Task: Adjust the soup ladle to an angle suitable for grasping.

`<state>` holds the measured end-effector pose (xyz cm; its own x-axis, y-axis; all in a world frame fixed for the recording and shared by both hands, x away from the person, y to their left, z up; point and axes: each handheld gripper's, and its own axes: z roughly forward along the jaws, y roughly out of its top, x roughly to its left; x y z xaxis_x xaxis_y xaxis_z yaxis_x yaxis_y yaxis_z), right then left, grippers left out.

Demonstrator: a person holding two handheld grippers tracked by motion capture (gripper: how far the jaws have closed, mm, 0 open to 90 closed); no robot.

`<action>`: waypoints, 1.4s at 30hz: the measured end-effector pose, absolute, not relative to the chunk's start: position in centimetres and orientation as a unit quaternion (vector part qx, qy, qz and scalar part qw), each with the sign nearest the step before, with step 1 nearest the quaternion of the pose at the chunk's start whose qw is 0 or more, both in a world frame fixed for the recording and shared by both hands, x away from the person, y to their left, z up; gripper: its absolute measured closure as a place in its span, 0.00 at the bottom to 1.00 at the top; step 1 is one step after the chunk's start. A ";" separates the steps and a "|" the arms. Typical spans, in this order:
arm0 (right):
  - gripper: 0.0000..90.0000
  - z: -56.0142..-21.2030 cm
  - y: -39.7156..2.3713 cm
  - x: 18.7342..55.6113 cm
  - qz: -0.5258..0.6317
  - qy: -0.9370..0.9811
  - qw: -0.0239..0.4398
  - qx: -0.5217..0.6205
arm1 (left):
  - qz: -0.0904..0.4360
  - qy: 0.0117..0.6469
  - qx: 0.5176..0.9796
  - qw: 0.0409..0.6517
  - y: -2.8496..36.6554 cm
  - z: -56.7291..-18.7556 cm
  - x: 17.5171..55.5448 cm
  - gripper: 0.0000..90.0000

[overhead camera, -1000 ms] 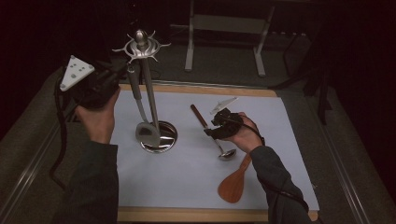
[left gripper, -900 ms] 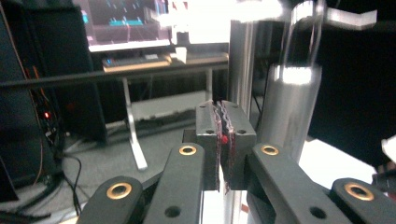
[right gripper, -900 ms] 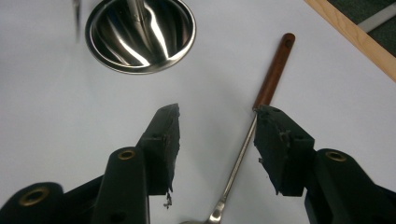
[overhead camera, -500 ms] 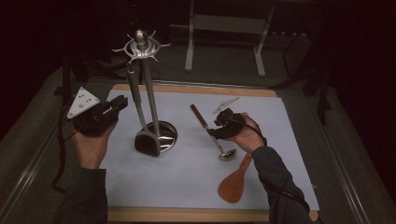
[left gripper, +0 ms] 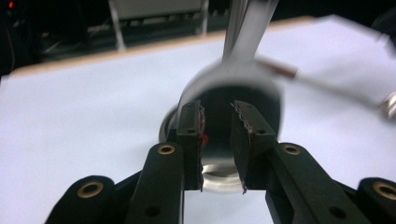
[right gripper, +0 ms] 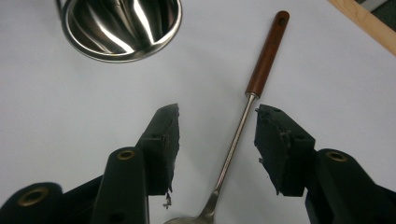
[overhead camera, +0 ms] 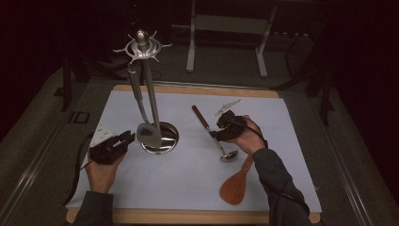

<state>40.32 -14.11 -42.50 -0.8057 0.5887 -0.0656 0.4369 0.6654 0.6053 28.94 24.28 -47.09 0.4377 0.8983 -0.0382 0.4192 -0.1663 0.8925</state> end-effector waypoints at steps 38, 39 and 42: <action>0.70 -49.5 -12.4 45.1 0.192 0.902 0.093 0.376 | 0.243 0.521 0.713 0.402 25.4 -53.9 30.3 0.74; 0.71 -49.8 -12.2 45.3 0.186 0.902 0.092 0.378 | 0.243 0.521 0.713 0.402 25.4 -53.9 30.3 0.74; 0.77 -50.3 -11.8 45.5 0.168 0.903 0.092 0.385 | 0.242 0.521 0.713 0.402 25.4 -53.9 30.3 0.74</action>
<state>45.48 -11.82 -50.30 -0.6861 0.7266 -0.0362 0.6650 0.6465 0.3740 30.33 25.42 -53.92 0.3397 0.9377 -0.0737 0.5480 -0.1336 0.8258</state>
